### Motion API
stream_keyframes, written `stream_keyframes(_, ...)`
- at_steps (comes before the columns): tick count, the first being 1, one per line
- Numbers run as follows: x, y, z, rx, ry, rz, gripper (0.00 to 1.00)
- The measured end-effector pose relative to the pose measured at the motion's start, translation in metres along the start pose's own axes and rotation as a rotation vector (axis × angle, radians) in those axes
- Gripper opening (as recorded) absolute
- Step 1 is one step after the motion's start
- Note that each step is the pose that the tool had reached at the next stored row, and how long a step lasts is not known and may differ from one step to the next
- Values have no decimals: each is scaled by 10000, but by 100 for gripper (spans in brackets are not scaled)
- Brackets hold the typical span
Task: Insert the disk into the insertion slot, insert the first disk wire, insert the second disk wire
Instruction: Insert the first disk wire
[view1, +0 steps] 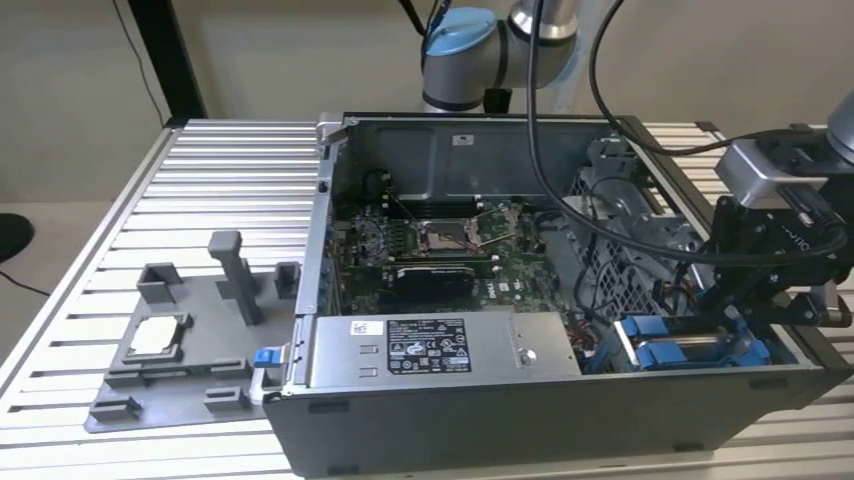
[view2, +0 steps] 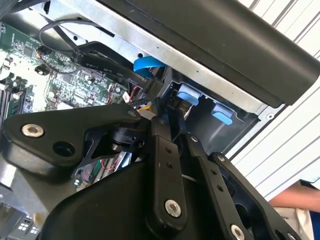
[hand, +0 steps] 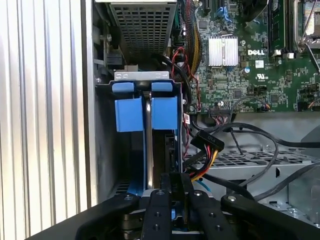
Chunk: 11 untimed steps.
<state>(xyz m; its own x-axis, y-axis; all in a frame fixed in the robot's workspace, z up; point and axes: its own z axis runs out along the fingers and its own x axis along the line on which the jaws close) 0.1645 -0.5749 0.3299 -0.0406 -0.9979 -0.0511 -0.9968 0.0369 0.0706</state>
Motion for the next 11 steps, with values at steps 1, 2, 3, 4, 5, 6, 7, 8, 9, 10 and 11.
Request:
stream_keyframes(1, 0, 0, 0, -3, 0, 0, 0)
stream_keyframes(2, 0, 0, 0, -7, 1, 0, 0)
stream_keyframes(3, 0, 0, 3, -12, -5, 1, 0)
stream_keyframes(4, 0, 0, 3, -14, -7, 1, 0)
stream_keyframes(5, 0, 0, 4, -14, -9, 1, 0)
stream_keyframes(6, 0, 1, 3, -15, -6, 0, 0)
stream_keyframes(7, 0, 1, -1, -14, 0, 0, 0)
stream_keyframes(8, 0, 3, -17, -21, -5, 0, 0)
stream_keyframes(9, -1, 5, -42, -27, -20, 1, 0)
stream_keyframes(10, -3, 8, -77, -29, -25, 1, 0)
stream_keyframes(11, -5, 11, -121, -31, -28, 2, 0)
